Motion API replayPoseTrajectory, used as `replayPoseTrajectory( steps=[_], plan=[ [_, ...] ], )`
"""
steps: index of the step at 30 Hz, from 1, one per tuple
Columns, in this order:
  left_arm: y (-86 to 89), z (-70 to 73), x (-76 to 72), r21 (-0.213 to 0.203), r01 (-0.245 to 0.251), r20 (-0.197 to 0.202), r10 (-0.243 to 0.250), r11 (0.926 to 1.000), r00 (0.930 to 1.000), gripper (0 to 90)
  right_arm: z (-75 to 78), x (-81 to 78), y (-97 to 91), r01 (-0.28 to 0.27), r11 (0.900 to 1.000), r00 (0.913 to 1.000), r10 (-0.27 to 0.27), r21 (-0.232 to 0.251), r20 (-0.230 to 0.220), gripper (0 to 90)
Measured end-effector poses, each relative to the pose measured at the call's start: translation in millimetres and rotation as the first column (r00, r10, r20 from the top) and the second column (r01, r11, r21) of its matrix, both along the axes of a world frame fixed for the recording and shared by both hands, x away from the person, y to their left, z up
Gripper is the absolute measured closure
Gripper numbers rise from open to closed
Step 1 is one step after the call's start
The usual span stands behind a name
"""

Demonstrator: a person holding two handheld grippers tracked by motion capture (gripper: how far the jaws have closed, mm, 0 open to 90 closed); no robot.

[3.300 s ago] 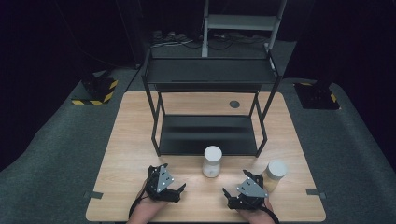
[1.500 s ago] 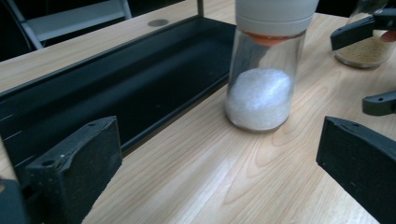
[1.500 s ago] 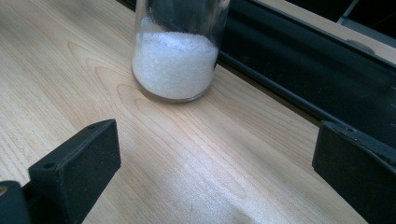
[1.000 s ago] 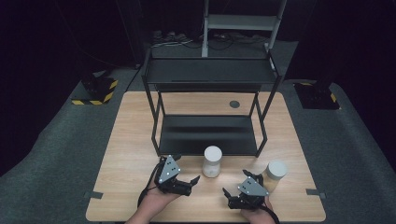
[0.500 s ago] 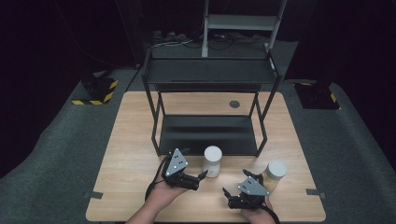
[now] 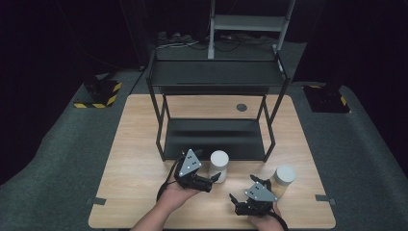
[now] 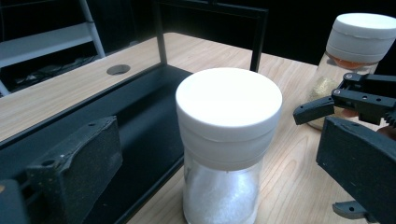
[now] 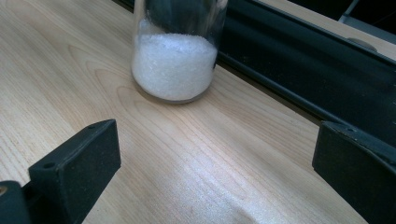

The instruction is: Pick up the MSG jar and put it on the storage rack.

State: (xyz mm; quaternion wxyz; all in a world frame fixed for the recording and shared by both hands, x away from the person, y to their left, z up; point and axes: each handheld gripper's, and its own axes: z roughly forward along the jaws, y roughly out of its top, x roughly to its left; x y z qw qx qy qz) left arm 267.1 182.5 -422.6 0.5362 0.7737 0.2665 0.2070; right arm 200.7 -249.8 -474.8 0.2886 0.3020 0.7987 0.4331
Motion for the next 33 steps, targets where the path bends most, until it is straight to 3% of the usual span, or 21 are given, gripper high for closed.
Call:
replayPoseTrajectory(
  steps=[20, 26, 33],
  plan=[
    [-15.1, -20.0, 16.6, -0.023, 0.021, -0.032, -0.022, 0.9995, 0.9992, 0.9, -0.5, 0.1, -1.1, -0.004, 1.0000, 1.0000, 0.004, 0.004, 0.002, 0.3],
    [-16.3, -26.4, 21.2, -0.048, 0.017, -0.055, -0.019, 0.9987, 0.9983, 7.0, -0.7, 0.2, -1.9, -0.005, 1.0000, 1.0000, 0.005, 0.008, 0.002, 0.4],
    [-15.2, -34.5, 20.7, -0.070, 0.014, -0.042, -0.017, 0.9974, 0.9990, 20.0, -0.8, 0.4, -2.4, -0.005, 0.9999, 1.0000, 0.005, 0.011, 0.001, 0.3]
  ],
)
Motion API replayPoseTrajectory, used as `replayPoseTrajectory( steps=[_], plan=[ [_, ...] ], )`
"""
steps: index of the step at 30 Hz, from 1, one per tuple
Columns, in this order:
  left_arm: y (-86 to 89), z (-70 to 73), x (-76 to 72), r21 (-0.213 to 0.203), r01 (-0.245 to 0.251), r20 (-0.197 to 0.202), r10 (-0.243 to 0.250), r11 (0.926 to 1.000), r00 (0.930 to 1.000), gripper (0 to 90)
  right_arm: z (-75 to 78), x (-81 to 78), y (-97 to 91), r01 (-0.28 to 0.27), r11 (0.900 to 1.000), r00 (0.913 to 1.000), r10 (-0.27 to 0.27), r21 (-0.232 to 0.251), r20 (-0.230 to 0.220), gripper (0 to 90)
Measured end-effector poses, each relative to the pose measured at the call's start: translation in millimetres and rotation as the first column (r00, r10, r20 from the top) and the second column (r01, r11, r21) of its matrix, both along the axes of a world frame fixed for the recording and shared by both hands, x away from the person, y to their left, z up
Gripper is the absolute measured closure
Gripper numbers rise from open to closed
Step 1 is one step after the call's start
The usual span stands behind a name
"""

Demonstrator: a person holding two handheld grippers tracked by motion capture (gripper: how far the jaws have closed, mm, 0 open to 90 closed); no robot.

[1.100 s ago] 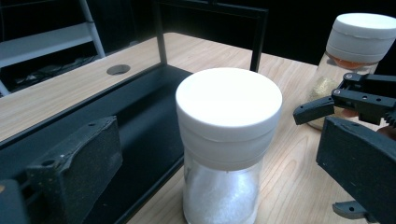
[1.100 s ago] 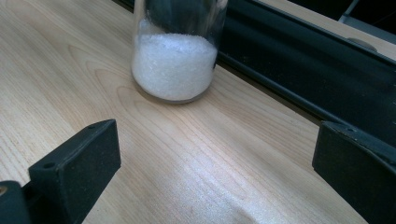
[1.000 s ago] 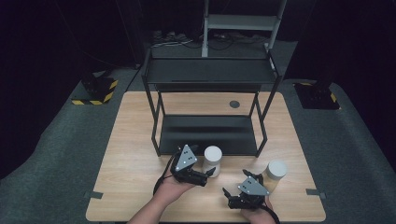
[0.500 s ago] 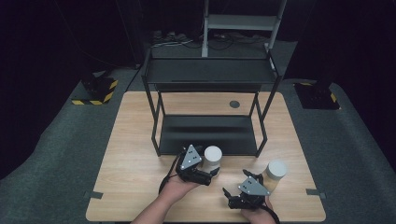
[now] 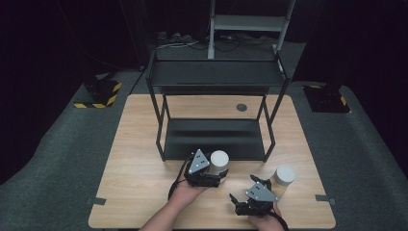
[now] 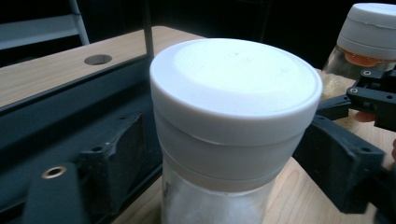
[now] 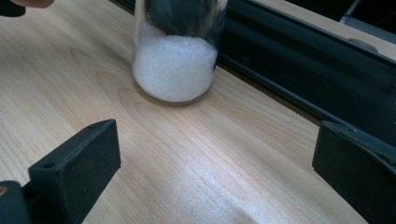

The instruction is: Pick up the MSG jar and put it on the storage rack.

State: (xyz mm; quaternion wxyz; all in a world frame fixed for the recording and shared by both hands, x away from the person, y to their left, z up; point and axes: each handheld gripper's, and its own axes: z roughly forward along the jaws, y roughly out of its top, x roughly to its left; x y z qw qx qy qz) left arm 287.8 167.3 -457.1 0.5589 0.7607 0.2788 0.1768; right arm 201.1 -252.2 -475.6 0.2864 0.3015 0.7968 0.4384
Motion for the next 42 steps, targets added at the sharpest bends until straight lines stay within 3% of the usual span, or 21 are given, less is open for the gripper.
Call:
replayPoseTrajectory(
  steps=[10, 14, 26, 35, 42],
  plan=[
    [3.6, -6.7, 0.2, -0.025, 0.008, 0.005, -0.008, 0.9996, 1.0000, 33.5, -0.1, 0.2, -0.4, 0.000, 1.0000, 1.0000, 0.000, 0.003, -0.001, 0.4],
    [1.6, -5.5, -2.1, -0.009, 0.003, 0.021, -0.003, 1.0000, 0.9998, 34.4, 0.1, 0.3, -0.4, 0.000, 1.0000, 1.0000, 0.000, 0.002, -0.002, 0.4],
    [3.9, 1.4, -3.8, -0.009, -0.015, 0.012, 0.015, 0.9998, 0.9998, 34.6, 0.0, 0.2, -0.6, -0.001, 1.0000, 1.0000, 0.001, 0.002, -0.001, 0.4],
    [19.4, 13.2, -12.2, -0.010, -0.046, 0.039, 0.046, 0.9989, 0.9982, 34.6, 0.1, 0.2, -0.4, -0.001, 1.0000, 1.0000, 0.001, 0.001, 0.000, 0.4],
    [36.1, 18.0, -18.2, -0.024, -0.094, 0.038, 0.095, 0.9953, 0.9948, 34.6, 0.0, 0.0, -0.3, 0.000, 1.0000, 1.0000, 0.000, 0.002, -0.001, 0.4]
  ],
)
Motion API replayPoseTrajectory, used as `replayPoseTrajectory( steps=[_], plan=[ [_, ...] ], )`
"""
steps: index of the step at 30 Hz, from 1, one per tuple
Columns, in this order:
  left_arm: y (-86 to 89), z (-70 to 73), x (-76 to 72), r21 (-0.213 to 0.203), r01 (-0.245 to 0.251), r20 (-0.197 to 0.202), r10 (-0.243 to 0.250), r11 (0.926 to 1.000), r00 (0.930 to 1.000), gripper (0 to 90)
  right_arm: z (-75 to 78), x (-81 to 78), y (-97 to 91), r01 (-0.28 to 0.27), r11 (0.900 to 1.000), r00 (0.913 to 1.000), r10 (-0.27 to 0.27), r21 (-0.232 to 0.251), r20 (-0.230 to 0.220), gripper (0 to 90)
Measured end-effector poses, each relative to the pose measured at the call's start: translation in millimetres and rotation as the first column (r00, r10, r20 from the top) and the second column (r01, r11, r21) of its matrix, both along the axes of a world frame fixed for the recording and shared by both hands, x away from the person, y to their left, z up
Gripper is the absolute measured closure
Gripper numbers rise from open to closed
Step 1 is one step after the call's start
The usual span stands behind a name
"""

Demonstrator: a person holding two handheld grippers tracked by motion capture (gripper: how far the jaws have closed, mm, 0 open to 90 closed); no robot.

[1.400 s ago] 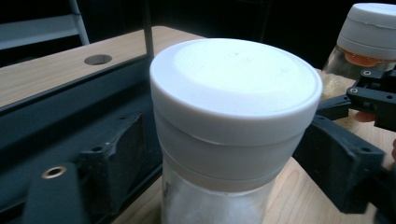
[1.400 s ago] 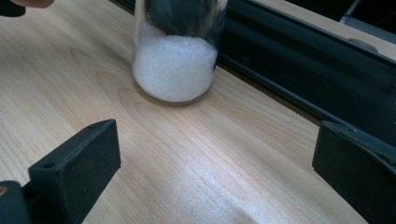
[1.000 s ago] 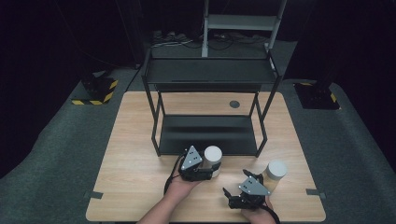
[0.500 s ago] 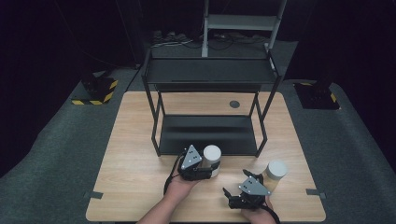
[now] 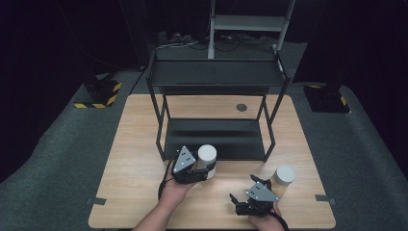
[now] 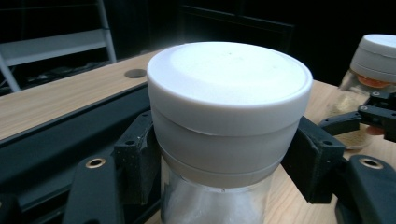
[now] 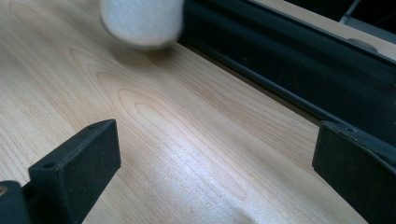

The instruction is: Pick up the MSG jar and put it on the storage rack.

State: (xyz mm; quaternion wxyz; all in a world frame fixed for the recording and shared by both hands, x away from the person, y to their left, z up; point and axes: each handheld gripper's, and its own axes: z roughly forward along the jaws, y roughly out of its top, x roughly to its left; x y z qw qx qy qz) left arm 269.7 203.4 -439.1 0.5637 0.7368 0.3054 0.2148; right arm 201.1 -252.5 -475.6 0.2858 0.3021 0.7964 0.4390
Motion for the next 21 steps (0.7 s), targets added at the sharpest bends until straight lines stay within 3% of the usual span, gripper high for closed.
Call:
replayPoseTrajectory(
  steps=[12, 21],
  plan=[
    [23.8, 6.7, -9.3, -0.015, -0.070, 0.002, 0.070, 0.9974, 0.9976, 34.6, -0.1, -0.2, -0.2, 0.000, 1.0000, 1.0000, 0.000, 0.001, 0.001, 0.4],
    [38.1, 17.8, -14.6, -0.031, -0.110, 0.028, 0.111, 0.9935, 0.9935, 34.6, -0.1, -0.2, 0.0, 0.000, 1.0000, 1.0000, 0.000, -0.001, 0.001, 0.4]
  ],
)
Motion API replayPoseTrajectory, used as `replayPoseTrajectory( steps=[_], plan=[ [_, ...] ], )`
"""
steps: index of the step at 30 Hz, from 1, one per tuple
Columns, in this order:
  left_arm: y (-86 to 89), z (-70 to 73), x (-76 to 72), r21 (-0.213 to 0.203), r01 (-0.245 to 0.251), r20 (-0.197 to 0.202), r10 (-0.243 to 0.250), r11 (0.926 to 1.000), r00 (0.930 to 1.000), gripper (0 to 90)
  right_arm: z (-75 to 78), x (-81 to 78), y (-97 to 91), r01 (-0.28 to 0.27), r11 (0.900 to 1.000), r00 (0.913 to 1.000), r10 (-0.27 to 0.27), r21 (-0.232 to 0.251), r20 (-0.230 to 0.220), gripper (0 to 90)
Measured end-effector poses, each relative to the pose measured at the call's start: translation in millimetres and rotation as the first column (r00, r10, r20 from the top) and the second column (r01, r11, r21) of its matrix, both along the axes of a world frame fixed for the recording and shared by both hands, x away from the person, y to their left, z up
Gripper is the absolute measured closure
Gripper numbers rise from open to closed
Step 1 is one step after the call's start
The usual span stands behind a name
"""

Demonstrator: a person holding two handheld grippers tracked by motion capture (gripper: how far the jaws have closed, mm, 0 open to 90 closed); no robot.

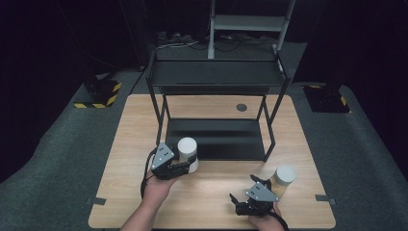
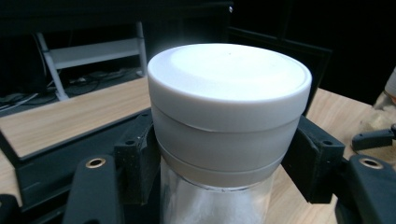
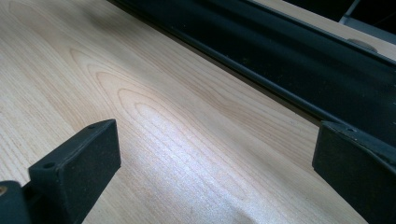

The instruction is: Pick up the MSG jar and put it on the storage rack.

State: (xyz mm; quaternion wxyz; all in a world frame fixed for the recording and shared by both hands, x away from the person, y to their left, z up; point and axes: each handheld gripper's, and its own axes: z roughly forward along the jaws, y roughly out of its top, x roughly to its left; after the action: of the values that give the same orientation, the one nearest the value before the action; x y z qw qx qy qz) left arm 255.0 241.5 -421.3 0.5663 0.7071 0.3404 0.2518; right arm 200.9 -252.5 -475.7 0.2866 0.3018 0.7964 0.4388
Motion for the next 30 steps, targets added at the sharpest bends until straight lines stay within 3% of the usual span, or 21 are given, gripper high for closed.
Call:
replayPoseTrajectory(
  steps=[15, 30],
  plan=[
    [5.4, 21.5, 0.5, -0.008, -0.018, 0.024, 0.018, 0.9998, 0.9995, 34.6, -0.1, 0.1, -0.7, 0.001, 1.0000, 1.0000, -0.001, 0.005, -0.002, 0.4],
    [6.3, 57.0, 3.1, -0.019, -0.030, 0.072, 0.031, 0.9994, 0.9969, 34.6, -0.2, 0.1, -1.3, 0.000, 1.0000, 1.0000, 0.000, 0.009, -0.004, 0.4]
  ],
)
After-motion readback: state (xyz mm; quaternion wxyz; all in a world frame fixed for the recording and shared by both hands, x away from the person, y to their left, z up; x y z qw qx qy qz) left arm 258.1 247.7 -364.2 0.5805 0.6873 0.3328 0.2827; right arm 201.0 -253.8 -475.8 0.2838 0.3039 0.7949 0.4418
